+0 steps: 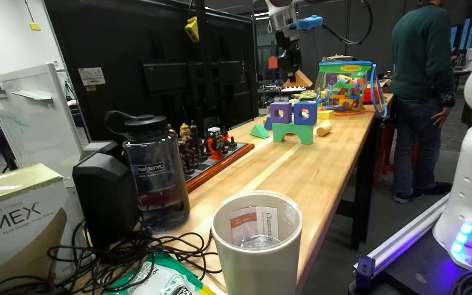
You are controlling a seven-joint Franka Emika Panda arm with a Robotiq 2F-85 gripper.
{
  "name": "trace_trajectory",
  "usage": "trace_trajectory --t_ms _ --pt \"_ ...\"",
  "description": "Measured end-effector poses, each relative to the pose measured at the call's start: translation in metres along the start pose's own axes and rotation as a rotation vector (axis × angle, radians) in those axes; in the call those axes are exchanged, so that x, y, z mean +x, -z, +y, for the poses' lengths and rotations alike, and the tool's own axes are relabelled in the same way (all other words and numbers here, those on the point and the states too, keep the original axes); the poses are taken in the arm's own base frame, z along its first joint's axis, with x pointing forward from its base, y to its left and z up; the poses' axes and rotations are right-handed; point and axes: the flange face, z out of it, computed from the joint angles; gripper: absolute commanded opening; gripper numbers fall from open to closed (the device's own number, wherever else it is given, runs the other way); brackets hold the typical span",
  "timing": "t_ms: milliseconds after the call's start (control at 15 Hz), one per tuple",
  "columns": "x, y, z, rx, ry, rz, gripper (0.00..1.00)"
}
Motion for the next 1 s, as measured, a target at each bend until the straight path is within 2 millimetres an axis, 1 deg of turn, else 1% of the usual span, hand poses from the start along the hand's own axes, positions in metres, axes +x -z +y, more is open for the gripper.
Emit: trace_trajectory --t_ms 333,1000 --pt "0.007 -0.007 0.004 0.014 0.007 0.005 0.16" --pt "0.02 -0.024 0.002 0.035 0.009 0.016 0.16"
